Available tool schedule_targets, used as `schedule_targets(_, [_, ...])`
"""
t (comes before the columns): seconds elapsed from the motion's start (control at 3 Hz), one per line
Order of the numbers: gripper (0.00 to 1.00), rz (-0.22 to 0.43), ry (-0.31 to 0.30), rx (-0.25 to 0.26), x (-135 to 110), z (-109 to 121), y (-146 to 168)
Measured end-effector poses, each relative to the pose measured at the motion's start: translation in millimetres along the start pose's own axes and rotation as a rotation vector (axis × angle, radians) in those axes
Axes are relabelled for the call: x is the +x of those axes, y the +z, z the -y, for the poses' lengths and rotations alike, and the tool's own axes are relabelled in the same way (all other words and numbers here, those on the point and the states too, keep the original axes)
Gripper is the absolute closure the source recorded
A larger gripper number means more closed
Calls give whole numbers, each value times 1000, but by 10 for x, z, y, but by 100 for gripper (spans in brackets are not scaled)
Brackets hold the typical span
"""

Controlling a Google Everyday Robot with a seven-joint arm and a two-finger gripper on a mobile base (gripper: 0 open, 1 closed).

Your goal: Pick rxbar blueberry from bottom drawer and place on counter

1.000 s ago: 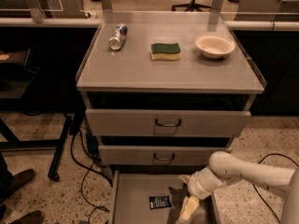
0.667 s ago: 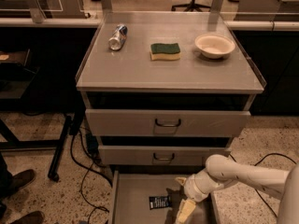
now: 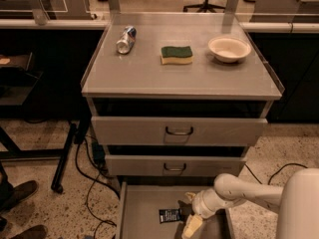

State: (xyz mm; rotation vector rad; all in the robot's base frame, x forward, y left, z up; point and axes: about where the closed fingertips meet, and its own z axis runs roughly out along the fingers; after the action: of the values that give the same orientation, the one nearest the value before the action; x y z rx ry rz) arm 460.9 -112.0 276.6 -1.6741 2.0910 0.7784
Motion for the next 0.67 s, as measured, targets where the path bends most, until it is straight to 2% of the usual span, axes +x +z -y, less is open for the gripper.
schedule_targets(0.33, [0, 8, 46, 3, 163, 133, 164])
schedule_targets(0.67, [0, 9, 47, 5, 166, 148, 171])
